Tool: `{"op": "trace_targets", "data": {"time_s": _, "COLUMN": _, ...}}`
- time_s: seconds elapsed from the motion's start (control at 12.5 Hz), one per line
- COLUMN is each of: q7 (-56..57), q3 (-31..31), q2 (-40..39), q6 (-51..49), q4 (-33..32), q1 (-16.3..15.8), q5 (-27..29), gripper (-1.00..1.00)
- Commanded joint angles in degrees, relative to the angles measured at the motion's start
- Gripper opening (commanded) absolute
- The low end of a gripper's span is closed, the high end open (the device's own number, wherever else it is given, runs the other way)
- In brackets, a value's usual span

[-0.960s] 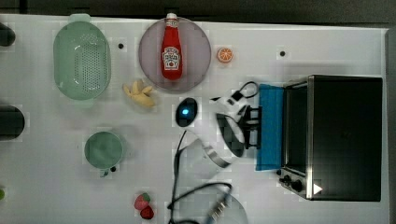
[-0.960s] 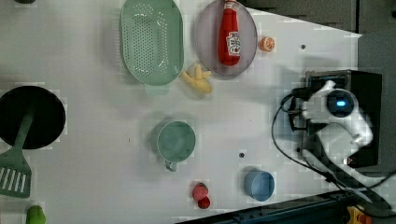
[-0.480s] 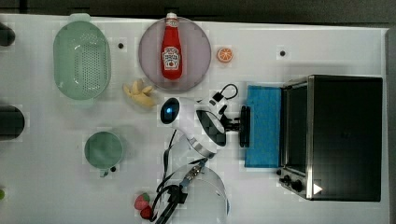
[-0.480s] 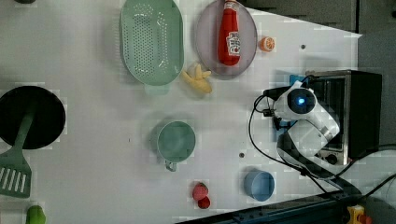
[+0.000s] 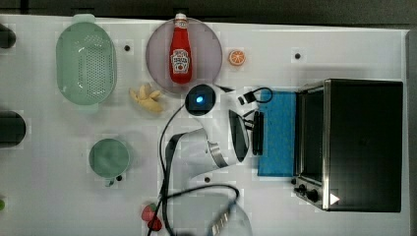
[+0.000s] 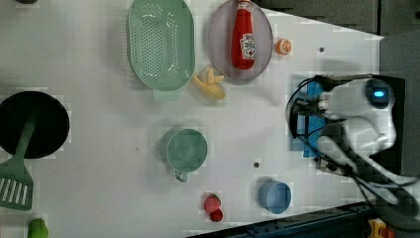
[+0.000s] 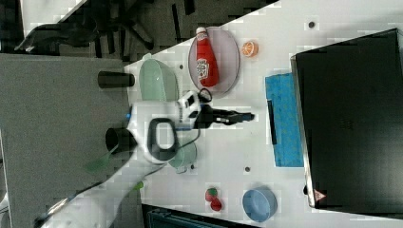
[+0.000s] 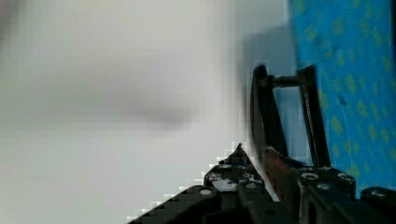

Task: Flap open oven.

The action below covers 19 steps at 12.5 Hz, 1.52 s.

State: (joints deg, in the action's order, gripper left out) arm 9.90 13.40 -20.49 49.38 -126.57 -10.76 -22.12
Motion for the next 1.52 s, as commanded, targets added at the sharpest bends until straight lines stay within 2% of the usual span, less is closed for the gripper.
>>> {"op": "trace_targets", "data": {"time_s": 0.08, "q7": -4.0, "q3": 0.6, "q2": 11.6, "q6": -4.0, "q4": 3.6, "q1": 0.4, "q5": 10.8, "gripper": -0.65}}
{"op": "trace_targets", "data": {"time_s": 0.24, "q7": -5.3, "q3": 1.3, "q2": 17.3, "q6": -14.5, "q4": 6.9, "q1": 0.4, "q5": 19.6, "gripper": -0.65}}
{"op": "trace_targets", "data": {"time_s": 0.32, "q7": -6.1, "q3": 1.3, "q2": 19.8, "q6": -20.8, "q4": 9.5, "q1": 0.4, "q5": 21.2, "gripper": -0.65}}
{"op": "trace_targets", "data": {"time_s": 0.56, "q7": -6.5, "q3": 1.1, "q2": 24.4, "q6": -37.0, "q4": 19.9, "q1": 0.4, "q5": 20.4, "gripper": -0.65}}
{"op": "trace_targets", "data": {"time_s": 0.8, "q7": -6.9, "q3": 1.2, "q2": 26.1, "q6": -51.5, "q4": 26.0, "q1": 0.4, "q5": 20.7, "gripper": -0.65}}
{"op": "trace_targets", "data": {"time_s": 0.96, "q7": -6.9, "q3": 1.5, "q2": 26.0, "q6": -50.9, "q4": 27.7, "q1": 0.4, "q5": 20.6, "gripper": -0.65}}
{"op": "trace_targets", "data": {"time_s": 1.52, "q7": -6.9, "q3": 1.5, "q2": 25.5, "q6": -50.1, "q4": 27.7, "q1": 0.4, "q5": 20.6, "gripper": -0.65}}
